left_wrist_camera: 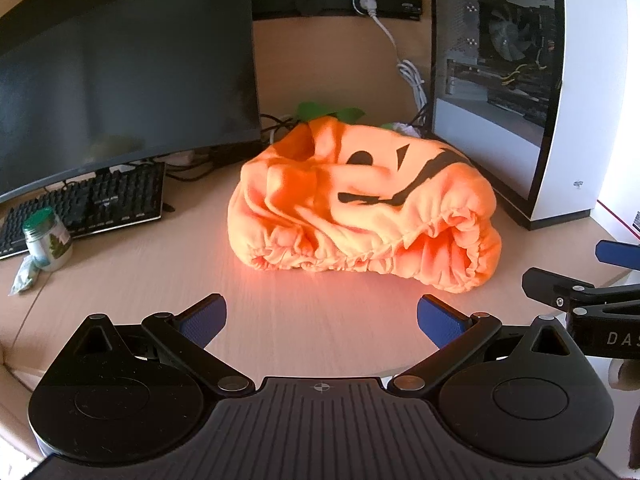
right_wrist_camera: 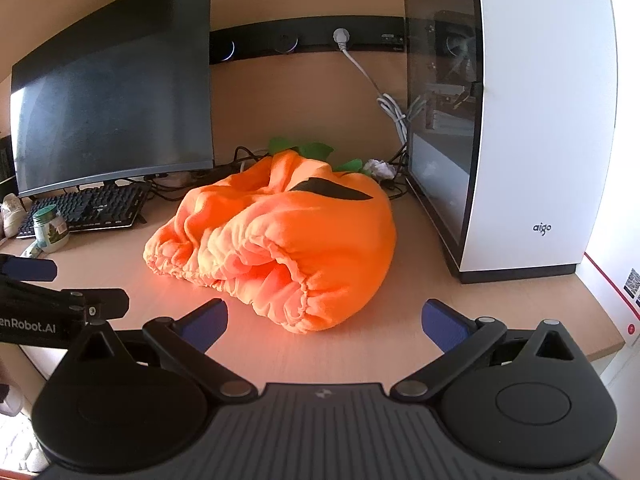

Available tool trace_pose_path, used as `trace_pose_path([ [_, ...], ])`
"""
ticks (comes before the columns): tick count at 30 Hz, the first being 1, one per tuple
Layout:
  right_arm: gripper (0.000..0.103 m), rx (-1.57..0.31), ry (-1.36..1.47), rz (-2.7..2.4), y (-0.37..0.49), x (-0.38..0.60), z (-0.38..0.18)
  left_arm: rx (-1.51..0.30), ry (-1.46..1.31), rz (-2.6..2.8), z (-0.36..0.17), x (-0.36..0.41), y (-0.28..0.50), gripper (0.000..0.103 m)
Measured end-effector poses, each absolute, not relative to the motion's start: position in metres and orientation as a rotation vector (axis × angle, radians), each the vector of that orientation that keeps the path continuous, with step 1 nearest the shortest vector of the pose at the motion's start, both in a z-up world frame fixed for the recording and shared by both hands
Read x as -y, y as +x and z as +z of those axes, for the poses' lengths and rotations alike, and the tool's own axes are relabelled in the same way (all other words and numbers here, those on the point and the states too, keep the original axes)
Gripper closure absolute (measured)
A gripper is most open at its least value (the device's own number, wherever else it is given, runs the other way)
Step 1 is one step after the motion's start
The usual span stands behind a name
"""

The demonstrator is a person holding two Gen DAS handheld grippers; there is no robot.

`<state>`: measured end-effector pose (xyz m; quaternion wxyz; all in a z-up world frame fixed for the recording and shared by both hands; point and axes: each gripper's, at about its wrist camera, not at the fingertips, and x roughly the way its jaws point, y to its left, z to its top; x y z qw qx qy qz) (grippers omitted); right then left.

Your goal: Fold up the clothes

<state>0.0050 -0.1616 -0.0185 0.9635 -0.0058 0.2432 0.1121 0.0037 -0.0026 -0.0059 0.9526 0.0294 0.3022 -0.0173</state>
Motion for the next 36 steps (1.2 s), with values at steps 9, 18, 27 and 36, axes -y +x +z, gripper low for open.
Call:
trace_pose_path([
  [9, 0.000, -0.505, -0.003, 0.213, 0.0045, 0.1651, -0.0191, -0.623, 0.064, -0.035, -0.0061, 0.0049, 0.0040, 0.000],
  [18, 0.000, -0.513, 0.001, 0.214, 0.0038, 0.1669, -0.0208, -0.628, 0.071, -0.033, -0.0065, 0.0058, 0.0048, 0.000],
  [27, 0.000, -0.522, 0.005, 0.211, 0.0042, 0.1683, -0.0212, -0.635, 0.070, -0.026, -0.0074, 0.0058, 0.0050, 0.000],
  [36, 0.000, -0.524, 0.005, 0.204, 0.0058, 0.1676, -0.0205, -0.638, 0.071, -0.028, -0.0070, 0.0060, 0.0071, 0.000],
])
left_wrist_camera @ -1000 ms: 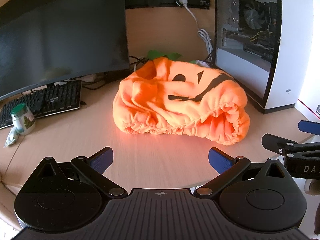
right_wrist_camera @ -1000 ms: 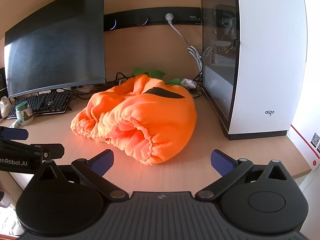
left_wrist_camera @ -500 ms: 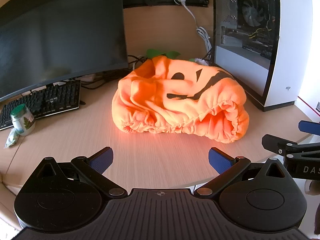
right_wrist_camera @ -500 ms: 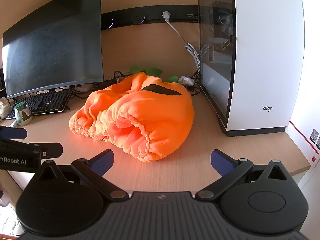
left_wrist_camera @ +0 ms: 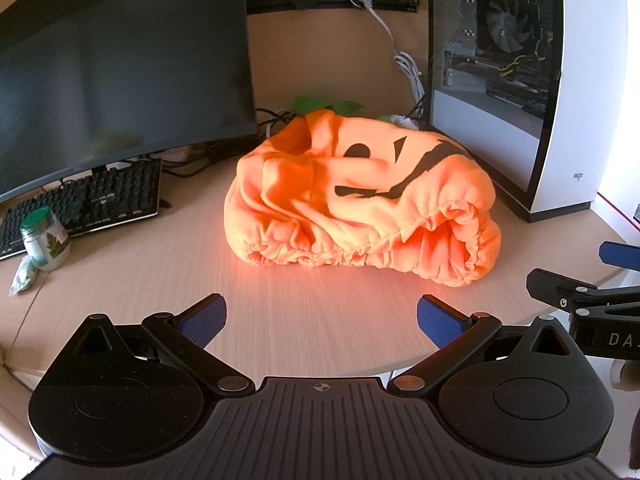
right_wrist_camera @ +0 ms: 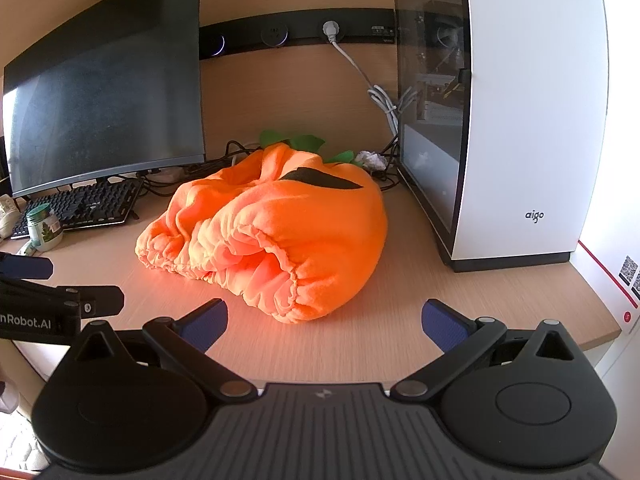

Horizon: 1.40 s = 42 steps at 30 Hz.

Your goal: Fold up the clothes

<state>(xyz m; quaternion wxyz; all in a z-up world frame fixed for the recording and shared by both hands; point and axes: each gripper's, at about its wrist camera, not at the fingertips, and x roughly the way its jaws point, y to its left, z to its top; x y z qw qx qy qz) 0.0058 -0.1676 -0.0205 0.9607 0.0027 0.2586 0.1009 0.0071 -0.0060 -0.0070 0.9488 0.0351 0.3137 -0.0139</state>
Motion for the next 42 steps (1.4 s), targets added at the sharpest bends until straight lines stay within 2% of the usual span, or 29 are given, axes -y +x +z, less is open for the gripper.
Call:
trace_pose_path([
  [23, 0.000, -0.532, -0.013, 0.195, 0.017, 0.151, -0.023, -0.656, 0.096, -0.001, -0.014, -0.015, 0.023, 0.000],
  [35, 0.000, -0.537, -0.081, 0.007, 0.090, 0.129, -0.043, -0.612, 0.431, -0.163, -0.037, -0.017, 0.096, 0.000],
  [42, 0.000, -0.411, -0.158, -0.132, 0.102, 0.096, -0.008, -0.620, 0.503, -0.076, -0.063, -0.026, 0.180, 0.000],
])
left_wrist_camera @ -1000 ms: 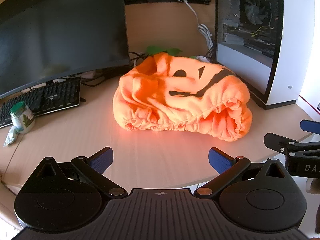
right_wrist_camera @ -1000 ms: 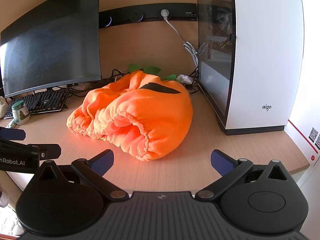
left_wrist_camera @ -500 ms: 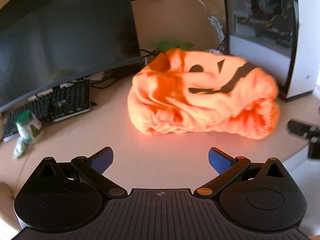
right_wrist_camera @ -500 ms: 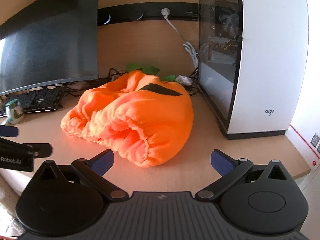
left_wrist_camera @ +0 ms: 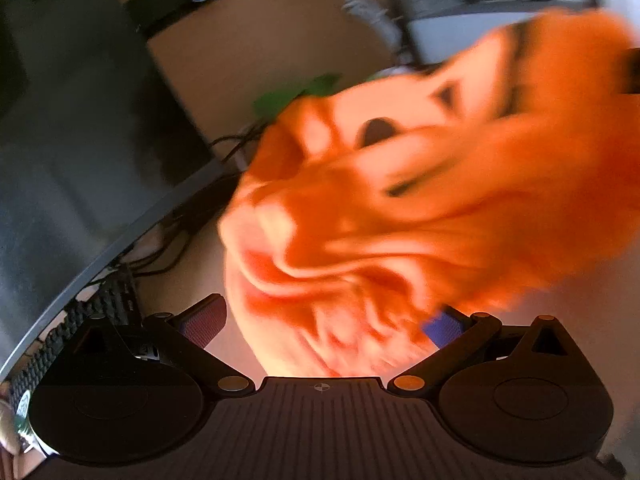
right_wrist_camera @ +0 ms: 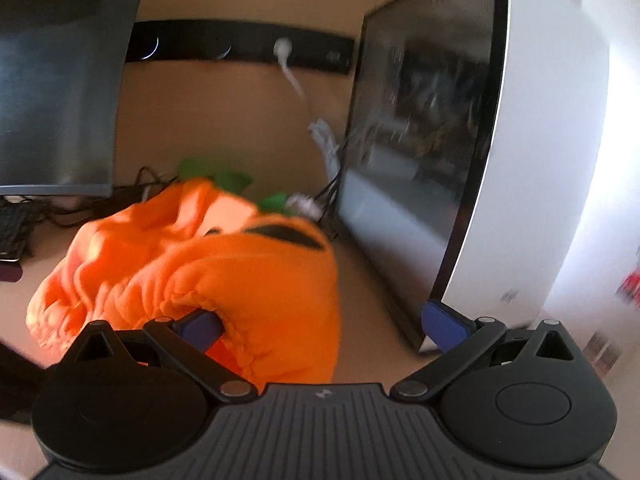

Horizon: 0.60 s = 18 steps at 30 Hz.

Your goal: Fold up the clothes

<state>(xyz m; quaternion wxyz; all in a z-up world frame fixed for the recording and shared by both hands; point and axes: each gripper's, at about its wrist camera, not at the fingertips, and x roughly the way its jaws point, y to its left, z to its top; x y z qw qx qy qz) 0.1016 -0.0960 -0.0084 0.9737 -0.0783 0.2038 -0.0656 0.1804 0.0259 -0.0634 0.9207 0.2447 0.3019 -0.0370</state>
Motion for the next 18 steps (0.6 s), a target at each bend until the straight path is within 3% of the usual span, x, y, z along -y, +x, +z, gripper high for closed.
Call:
trace_pose_path([
  [10, 0.000, -0.626, -0.400, -0.195, 0.143, 0.044, -0.047, -0.606, 0.075, 0.215, -0.010, -0.167, 0.227, 0.000],
  [13, 0.000, -0.500, -0.479, -0.218, 0.128, 0.048, -0.013, -0.557, 0.033, 0.137, 0.036, -0.198, 0.200, 0.000],
  [18, 0.000, -0.114, -0.564, -0.196, 0.097, 0.069, 0.108, -0.317, -0.041, 0.002, 0.143, -0.218, 0.149, 0.000],
])
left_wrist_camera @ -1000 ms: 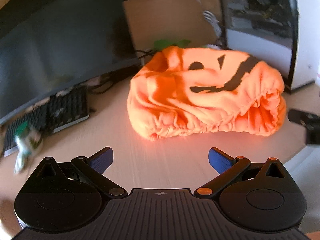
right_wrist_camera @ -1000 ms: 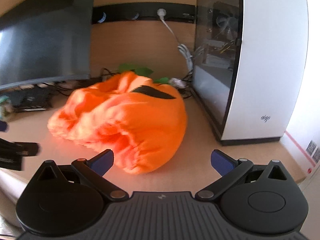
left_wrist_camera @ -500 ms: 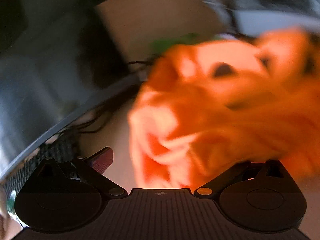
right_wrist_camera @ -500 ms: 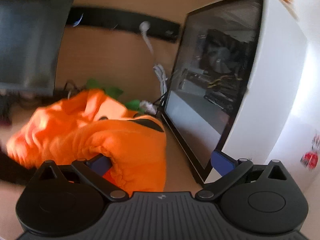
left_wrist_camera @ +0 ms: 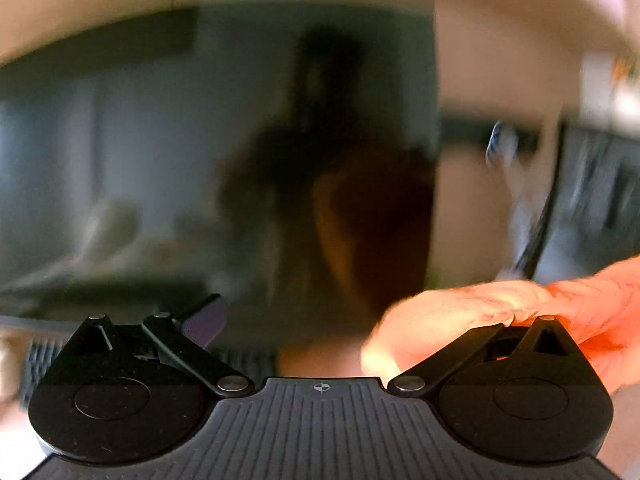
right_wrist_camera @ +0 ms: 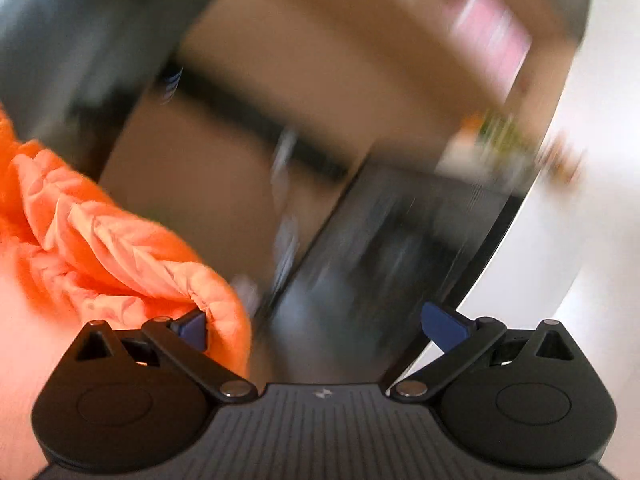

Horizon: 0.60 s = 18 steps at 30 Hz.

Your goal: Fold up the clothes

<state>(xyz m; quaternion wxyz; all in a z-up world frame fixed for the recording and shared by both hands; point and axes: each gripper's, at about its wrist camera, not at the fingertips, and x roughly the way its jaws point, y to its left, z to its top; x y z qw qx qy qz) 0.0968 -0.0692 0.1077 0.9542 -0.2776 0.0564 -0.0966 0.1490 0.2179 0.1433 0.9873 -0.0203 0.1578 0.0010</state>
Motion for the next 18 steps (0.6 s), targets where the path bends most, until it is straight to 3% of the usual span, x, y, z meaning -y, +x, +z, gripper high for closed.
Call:
trace_pose_path([
  [6, 0.000, 0.329, -0.646, -0.191, 0.068, 0.080, 0.219, -0.002, -0.080, -0.021, 0.241, -0.211, 0.096, 0.000],
  [9, 0.000, 0.373, -0.585, -0.154, 0.068, 0.088, 0.246, 0.115, -0.032, 0.023, 0.264, -0.202, 0.073, 0.000],
  [14, 0.000, 0.345, -0.537, -0.146, 0.102, 0.098, 0.245, 0.051, -0.035, 0.045, 0.264, -0.187, 0.104, 0.000],
  [18, 0.000, 0.402, -0.553, -0.253, 0.150, 0.101, 0.257, 0.143, -0.034, 0.118, 0.285, -0.181, 0.121, 0.000],
])
